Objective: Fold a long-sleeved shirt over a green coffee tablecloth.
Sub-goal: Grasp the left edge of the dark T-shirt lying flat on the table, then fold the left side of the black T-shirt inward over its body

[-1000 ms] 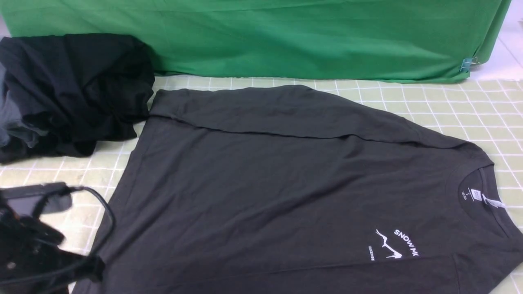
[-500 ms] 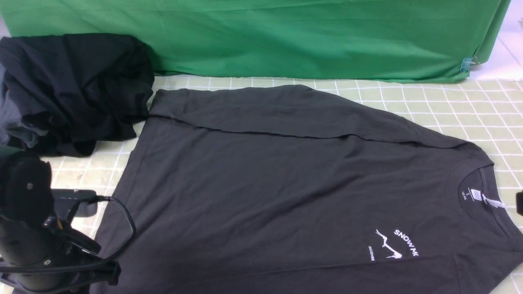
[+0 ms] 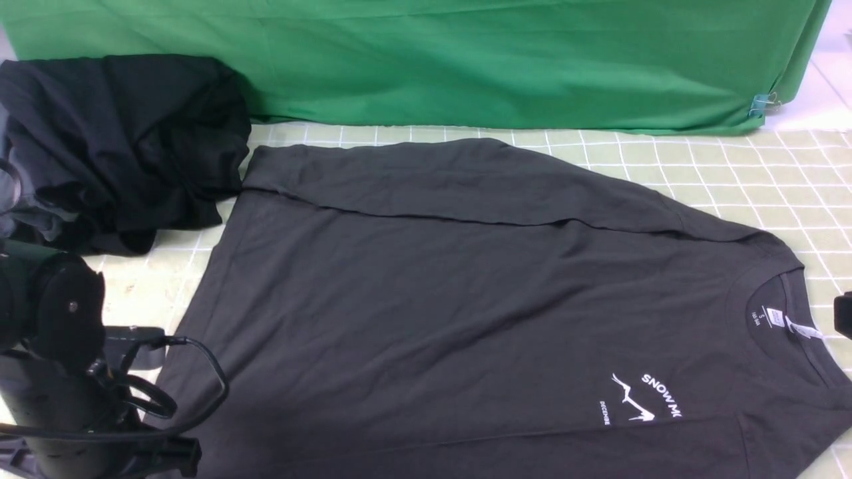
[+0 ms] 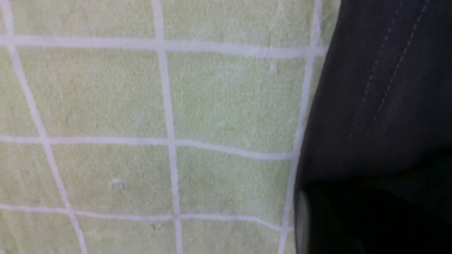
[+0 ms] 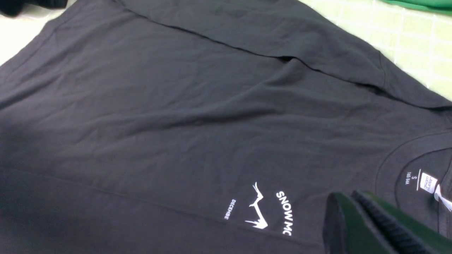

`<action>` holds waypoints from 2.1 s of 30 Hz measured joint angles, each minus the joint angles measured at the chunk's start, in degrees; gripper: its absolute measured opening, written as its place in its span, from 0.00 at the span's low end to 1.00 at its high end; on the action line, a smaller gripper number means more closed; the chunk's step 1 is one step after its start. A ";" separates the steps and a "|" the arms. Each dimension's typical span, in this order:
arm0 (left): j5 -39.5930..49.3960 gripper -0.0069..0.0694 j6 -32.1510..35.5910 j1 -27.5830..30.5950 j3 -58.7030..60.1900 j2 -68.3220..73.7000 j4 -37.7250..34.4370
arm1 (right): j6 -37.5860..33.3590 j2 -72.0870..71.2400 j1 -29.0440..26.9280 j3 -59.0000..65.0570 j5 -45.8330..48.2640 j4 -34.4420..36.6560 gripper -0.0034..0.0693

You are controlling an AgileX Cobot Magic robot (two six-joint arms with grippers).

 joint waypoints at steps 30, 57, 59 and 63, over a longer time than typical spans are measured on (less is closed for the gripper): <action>0.46 0.10 6.92 0.00 -22.62 -10.95 1.03 | 0.12 0.00 0.00 0.00 0.04 0.16 0.06; 1.75 0.10 9.04 0.17 -55.58 28.37 2.24 | -8.74 30.67 17.04 -11.78 21.52 5.73 0.25; 2.03 0.10 9.04 0.17 -57.19 30.00 2.22 | -7.85 33.87 21.13 -11.78 18.92 4.21 0.41; 4.36 0.10 8.95 0.17 -60.62 33.24 3.49 | -7.27 39.81 26.31 -11.78 13.71 1.91 0.68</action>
